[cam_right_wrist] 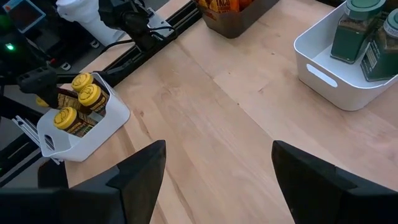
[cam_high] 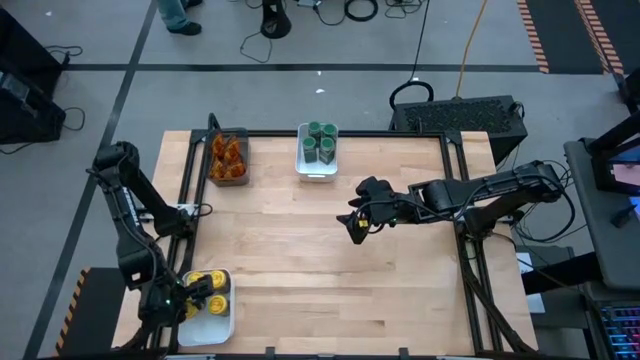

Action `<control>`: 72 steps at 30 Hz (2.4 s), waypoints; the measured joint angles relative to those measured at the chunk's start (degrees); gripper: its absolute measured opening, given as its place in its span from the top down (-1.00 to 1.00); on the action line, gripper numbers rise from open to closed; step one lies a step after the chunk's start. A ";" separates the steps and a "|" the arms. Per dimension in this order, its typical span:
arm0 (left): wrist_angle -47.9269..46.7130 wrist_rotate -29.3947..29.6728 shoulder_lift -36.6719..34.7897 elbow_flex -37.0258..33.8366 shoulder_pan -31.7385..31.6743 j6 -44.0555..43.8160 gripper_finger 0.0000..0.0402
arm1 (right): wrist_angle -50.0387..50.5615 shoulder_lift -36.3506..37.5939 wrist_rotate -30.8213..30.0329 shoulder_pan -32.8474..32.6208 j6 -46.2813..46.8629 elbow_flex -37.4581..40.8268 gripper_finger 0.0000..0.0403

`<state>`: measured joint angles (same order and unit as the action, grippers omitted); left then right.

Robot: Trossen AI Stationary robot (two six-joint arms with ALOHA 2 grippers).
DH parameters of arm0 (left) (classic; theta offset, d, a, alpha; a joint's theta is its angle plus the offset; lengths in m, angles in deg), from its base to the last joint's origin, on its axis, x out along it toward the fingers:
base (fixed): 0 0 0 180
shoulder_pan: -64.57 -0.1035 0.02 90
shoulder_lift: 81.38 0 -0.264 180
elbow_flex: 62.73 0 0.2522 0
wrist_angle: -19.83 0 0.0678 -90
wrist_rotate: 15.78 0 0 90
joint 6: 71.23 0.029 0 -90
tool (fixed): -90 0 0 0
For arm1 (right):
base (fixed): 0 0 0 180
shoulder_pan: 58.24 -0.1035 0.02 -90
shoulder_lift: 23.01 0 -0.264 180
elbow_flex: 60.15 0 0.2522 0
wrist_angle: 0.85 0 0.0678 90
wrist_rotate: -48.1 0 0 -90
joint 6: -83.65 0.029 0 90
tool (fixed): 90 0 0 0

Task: Sort spices by type
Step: Put the yellow seasoning bottle into the bottom white bin

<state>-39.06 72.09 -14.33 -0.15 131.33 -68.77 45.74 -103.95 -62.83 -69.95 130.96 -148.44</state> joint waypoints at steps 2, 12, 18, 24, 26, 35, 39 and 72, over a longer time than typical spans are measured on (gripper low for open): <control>-0.16 -0.46 0.00 0.00 0.00 0.81 -0.24 | 0.24 0.00 -0.02 0.03 -0.10 0.00 -0.37; 0.13 1.17 0.00 0.00 0.00 1.50 -0.30 | 0.27 0.00 -0.24 0.07 -0.57 0.00 -0.37; 0.05 1.18 0.00 0.02 0.00 1.49 -0.35 | 0.27 0.00 -0.24 0.07 -0.57 0.00 -0.37; -0.74 1.18 0.00 0.02 0.00 1.45 -0.36 | 0.29 0.00 -0.24 0.07 -0.55 0.00 -0.37; -1.00 1.18 0.00 0.02 0.00 1.35 -0.36 | 0.33 0.00 -0.24 0.07 -0.55 0.00 -0.37; -3.39 1.22 -0.06 2.19 0.00 0.92 -0.36 | 0.35 0.00 -0.15 0.07 -0.59 0.00 -0.37; -8.08 1.29 -0.07 5.87 0.00 0.94 -0.36 | 0.35 0.00 -0.13 0.09 -0.68 0.00 -0.37; 1.41 -4.94 6.58 8.79 -0.07 8.46 0.82 | 0.38 0.00 0.00 0.09 -2.47 0.00 -0.37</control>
<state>-37.65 67.15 -7.76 8.63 131.26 -60.31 46.12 -103.95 -62.83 -69.86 128.49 -148.44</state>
